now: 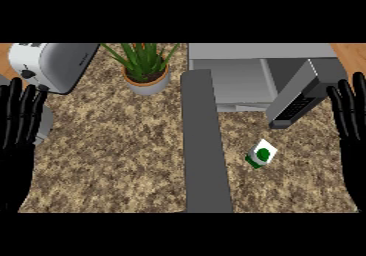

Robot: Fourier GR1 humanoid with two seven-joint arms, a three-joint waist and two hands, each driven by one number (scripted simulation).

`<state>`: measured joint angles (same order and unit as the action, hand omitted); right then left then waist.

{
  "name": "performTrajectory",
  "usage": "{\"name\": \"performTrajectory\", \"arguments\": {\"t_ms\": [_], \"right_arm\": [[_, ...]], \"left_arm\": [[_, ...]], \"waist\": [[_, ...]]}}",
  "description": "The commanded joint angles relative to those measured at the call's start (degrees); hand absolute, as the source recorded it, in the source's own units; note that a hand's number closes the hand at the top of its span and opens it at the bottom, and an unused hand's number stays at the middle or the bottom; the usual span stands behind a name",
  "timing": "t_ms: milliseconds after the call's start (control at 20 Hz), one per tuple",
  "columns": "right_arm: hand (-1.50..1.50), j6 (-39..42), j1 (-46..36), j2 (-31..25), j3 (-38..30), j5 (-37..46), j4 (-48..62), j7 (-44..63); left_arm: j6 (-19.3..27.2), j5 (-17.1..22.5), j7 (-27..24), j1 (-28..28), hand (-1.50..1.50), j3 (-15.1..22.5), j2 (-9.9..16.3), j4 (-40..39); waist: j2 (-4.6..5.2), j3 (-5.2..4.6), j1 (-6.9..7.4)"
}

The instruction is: Pick up the milk, place it into the microwave and close the microwave

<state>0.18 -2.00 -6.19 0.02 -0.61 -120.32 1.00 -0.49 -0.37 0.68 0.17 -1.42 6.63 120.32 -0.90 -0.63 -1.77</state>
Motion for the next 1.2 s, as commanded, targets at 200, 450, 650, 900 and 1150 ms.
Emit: {"name": "performTrajectory", "arguments": {"t_ms": [200,450,650,900,1150], "right_arm": [[-1.50,-10.65,-5.97,3.52,-0.84,12.35,6.53,2.37],[-1.50,-19.33,-5.81,6.10,3.53,8.63,6.32,6.35],[-1.50,-19.91,-2.14,6.15,2.81,7.20,7.54,2.66],[-1.50,-20.96,-0.93,6.18,3.06,8.58,11.77,1.11],[-1.50,-22.25,-0.42,5.72,2.63,7.02,19.81,-5.22]], "left_arm": [[-3.76,1.96,-6.02,-4.59,-1.50,-0.24,0.39,-8.36],[-1.11,3.31,-1.81,-1.81,-1.50,1.94,-4.26,-9.67],[-2.06,5.80,3.31,0.52,-1.50,-0.44,-2.20,-3.18],[-3.48,6.74,1.73,3.12,-1.50,-0.58,-2.41,-2.46],[-3.91,5.69,1.59,9.40,-1.50,1.66,-3.42,2.91]], "waist": [[1.10,0.59,1.66],[0.90,0.62,1.81],[0.85,0.64,1.83],[0.86,0.63,1.82],[0.87,0.65,2.00]]}}
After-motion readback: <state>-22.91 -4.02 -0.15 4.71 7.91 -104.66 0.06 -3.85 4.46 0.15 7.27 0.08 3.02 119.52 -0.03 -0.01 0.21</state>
